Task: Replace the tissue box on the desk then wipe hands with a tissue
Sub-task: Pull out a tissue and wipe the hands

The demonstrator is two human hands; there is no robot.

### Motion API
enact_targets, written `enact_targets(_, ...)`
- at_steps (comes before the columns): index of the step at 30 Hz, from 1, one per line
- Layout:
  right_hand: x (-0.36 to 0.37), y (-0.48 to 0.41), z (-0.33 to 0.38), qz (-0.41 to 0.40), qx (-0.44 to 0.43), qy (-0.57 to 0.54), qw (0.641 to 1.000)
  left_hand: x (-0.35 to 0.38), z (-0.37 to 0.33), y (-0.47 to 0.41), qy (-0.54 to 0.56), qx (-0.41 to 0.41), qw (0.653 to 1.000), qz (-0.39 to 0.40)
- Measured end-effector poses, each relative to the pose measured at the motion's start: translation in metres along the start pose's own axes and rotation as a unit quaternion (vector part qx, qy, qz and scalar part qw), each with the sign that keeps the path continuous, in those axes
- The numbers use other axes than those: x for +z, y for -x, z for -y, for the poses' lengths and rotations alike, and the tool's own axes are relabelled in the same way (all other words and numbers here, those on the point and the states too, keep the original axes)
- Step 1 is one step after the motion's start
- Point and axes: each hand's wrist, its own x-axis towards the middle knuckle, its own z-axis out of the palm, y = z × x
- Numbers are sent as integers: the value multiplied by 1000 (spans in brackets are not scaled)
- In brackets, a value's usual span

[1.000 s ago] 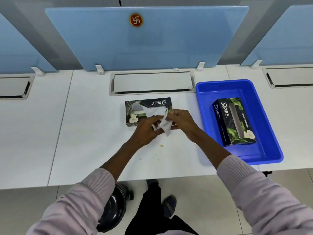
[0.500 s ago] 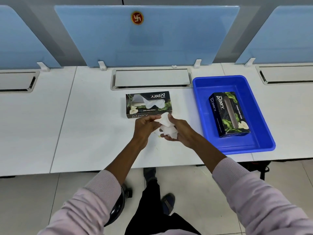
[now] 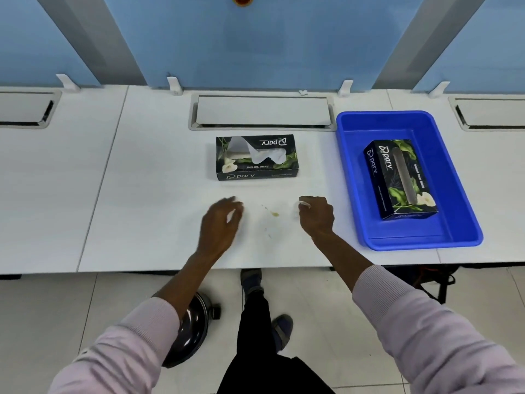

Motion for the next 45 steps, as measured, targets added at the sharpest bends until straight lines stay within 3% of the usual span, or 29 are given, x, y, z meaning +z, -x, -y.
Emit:
enact_targets(4, 24, -13, -22, -24, -67, 93, 993, -6, 65, -1, -243, 35, 969, -18)
enact_targets(7, 45, -19, -39, -49, -123, 163, 978, -2, 96, 1, -312, 37, 949, -14)
enact_targets(10, 74, -15, -49, -45, -164, 204, 964, 5, 108, 0, -319, 37, 947, -31)
enact_targets(15, 134, 13, -17, 32, -248, 182, 951, 4, 106, 1, -306, 40, 950, -50)
enact_targets(22, 143, 28, -22, 104, -426, 325, 838, 0, 103, 3, -288, 49, 955, -55)
enact_targets(24, 124, 10, -33, 89, -416, 342, 838, 1, 104, 2, -284, 48, 956, -60)
enact_targets(28, 93, -6, -57, 40, -306, 316, 897, 3, 105, 2, -283, 52, 955, -66)
enact_targets(32, 115, 12, -40, 26, -220, 241, 945, 5, 105, 1, -295, 52, 951, -71)
enact_targets(37, 170, 68, -13, 114, -353, 237, 898, 3, 106, 0, -295, 51, 952, -66)
enact_targets(41, 154, 62, -29, 123, -426, 305, 843, 2, 106, 0, -292, 56, 952, -69)
enact_targets(45, 101, 22, -68, 76, -335, 324, 882, 3, 108, 0, -286, 54, 954, -68)
